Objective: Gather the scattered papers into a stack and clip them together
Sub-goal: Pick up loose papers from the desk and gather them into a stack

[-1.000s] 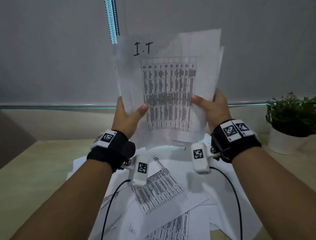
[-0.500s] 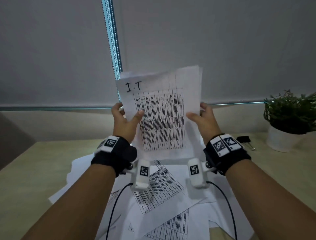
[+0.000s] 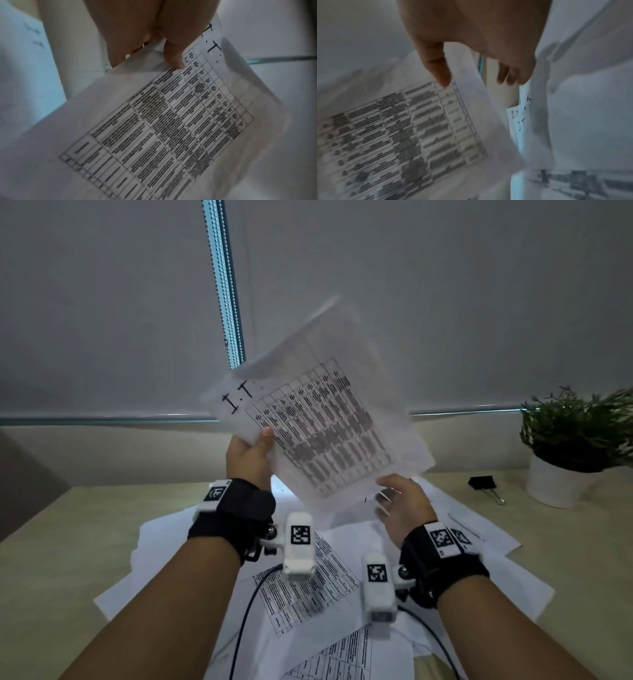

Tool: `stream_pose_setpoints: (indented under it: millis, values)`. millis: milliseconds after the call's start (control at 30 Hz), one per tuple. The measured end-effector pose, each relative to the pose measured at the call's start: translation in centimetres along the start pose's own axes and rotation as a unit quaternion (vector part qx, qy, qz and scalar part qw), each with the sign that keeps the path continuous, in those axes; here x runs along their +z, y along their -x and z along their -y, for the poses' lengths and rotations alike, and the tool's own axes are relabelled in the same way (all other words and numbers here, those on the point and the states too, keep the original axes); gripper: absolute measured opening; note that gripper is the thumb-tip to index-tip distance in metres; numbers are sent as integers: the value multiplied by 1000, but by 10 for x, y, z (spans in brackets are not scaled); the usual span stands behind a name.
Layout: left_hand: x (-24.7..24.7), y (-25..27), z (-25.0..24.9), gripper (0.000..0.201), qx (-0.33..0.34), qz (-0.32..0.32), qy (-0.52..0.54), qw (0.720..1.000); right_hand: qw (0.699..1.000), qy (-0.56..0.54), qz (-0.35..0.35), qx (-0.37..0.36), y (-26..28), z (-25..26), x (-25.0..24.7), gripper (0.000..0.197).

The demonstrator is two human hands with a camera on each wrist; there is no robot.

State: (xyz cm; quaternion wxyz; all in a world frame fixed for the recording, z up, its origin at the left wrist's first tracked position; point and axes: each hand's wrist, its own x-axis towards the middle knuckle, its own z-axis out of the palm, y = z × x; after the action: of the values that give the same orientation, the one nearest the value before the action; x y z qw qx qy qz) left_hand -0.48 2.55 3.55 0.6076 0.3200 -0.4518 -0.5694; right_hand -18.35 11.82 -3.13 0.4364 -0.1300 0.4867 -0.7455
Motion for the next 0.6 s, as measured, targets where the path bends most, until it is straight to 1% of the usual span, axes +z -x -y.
stream_pose_setpoints:
  millis: [33,67,100,133,200,233,267,300,367,433,500,533,600]
  values:
    - [3,5,1,16,-25,22,23,999,999,-25,19,-8,2,0,6,58]
    - [4,10,1,18,-43,38,35,998,998,-33,16,-41,4,4,10,44]
    - [1,10,2,23,-45,45,37,997,996,-24,0,-87,6,12,13,33]
    - [-4,9,1,33,-31,42,33,998,991,-6,-14,-135,7,22,13,30]
    - [-23,-5,-1,62,27,11,5,1000,977,38,-10,-212,6,43,8,32]
    - [-32,-12,-3,75,53,-4,-24,998,969,67,-1,-236,5,52,4,32]
    - [-40,-18,-5,83,72,-7,-64,995,962,104,11,-252,4,57,0,32]
    - [-45,-21,-5,85,89,5,-104,991,956,138,24,-259,2,61,-2,32]
    - [-49,-20,-2,74,105,52,-187,975,950,168,42,-261,0,63,-4,34]
    - [-54,-13,10,64,91,85,-275,953,954,163,34,-250,-3,55,-9,34]
    - [-65,-6,28,62,72,104,-327,936,956,197,21,-215,-7,38,-22,34]
    - [-70,-3,36,58,58,111,-339,933,953,237,25,-189,-9,29,-28,36]
    - [-74,6,45,42,33,118,-367,922,942,302,54,-133,-11,14,-36,45]
